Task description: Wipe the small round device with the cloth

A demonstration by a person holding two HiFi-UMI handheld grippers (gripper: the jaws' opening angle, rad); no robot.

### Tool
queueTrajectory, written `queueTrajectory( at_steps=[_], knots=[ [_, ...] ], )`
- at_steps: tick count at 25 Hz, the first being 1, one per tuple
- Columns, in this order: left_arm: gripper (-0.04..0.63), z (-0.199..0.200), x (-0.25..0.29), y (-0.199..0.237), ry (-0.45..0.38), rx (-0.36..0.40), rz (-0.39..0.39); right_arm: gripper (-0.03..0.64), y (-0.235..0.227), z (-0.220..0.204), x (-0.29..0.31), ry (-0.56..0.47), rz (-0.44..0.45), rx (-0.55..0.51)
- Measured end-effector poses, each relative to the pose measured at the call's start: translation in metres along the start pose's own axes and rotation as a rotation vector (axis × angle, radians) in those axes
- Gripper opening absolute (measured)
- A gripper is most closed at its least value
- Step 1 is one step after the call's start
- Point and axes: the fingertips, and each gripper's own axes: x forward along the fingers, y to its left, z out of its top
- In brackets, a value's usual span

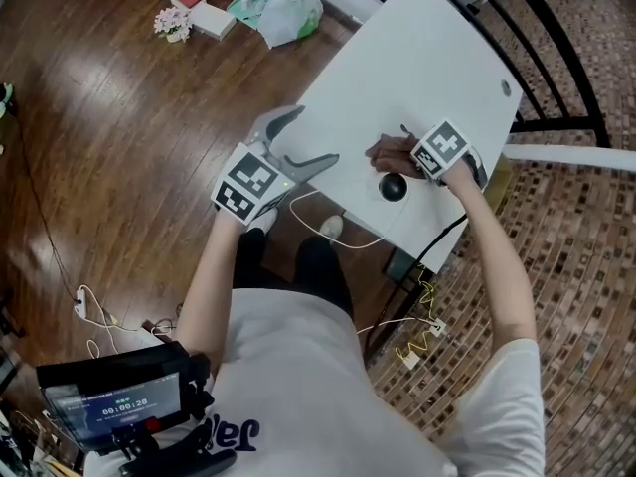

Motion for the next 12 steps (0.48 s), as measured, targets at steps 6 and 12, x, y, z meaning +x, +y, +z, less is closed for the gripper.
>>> queueTrajectory(
  at_steps=[6,12],
  knots=[
    [0.446,0.013,0.009,-0.006,-0.01,0.027,-0.036,0.034,0.031,0.011,-0.041,-0.251,0.146,0.085],
    [0.446,0.024,0.017,-0.013,-0.022,0.031,-0.06,0.034,0.155,0.018,-0.095,-0.299,0.328,-0.191]
  ],
)
